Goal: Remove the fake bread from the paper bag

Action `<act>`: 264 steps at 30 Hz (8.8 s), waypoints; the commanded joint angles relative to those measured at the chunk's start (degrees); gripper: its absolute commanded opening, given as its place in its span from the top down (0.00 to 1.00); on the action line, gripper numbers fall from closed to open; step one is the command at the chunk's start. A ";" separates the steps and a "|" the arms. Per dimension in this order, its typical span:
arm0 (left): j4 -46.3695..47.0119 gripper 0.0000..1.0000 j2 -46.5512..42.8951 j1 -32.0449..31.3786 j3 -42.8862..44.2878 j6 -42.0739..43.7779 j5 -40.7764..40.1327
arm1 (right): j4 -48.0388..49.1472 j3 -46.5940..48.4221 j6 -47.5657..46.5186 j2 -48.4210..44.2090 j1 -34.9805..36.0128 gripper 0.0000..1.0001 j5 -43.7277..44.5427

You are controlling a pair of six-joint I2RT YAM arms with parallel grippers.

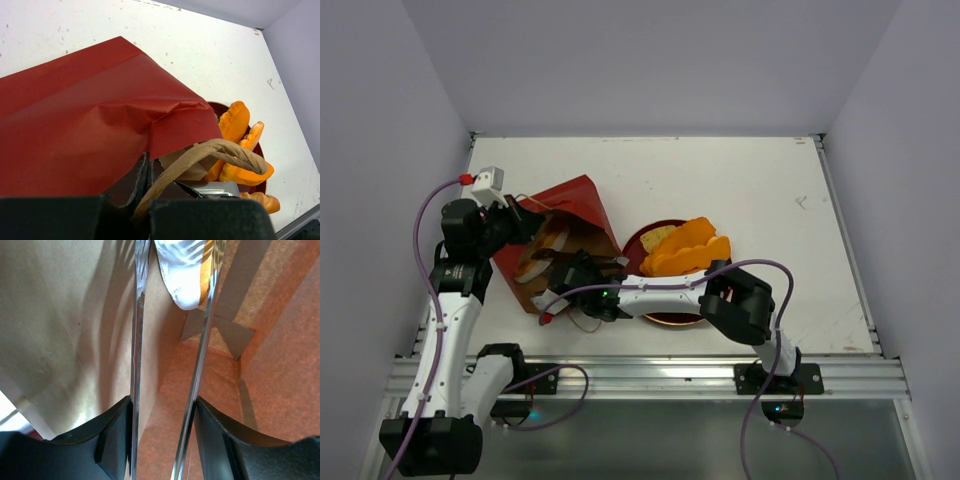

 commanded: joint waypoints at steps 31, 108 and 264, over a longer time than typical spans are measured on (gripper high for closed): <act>3.53 1.00 -1.41 0.46 -1.54 -1.30 1.55 | -2.47 -1.59 6.48 -10.03 0.00 1.00 -1.74; 8.45 1.00 -2.99 0.46 -5.67 -6.31 5.60 | 5.00 3.95 5.51 2.88 0.18 0.43 8.36; 0.63 1.00 4.22 0.46 4.08 -4.11 -8.64 | -38.59 -31.99 11.49 -82.45 -20.29 1.00 -19.94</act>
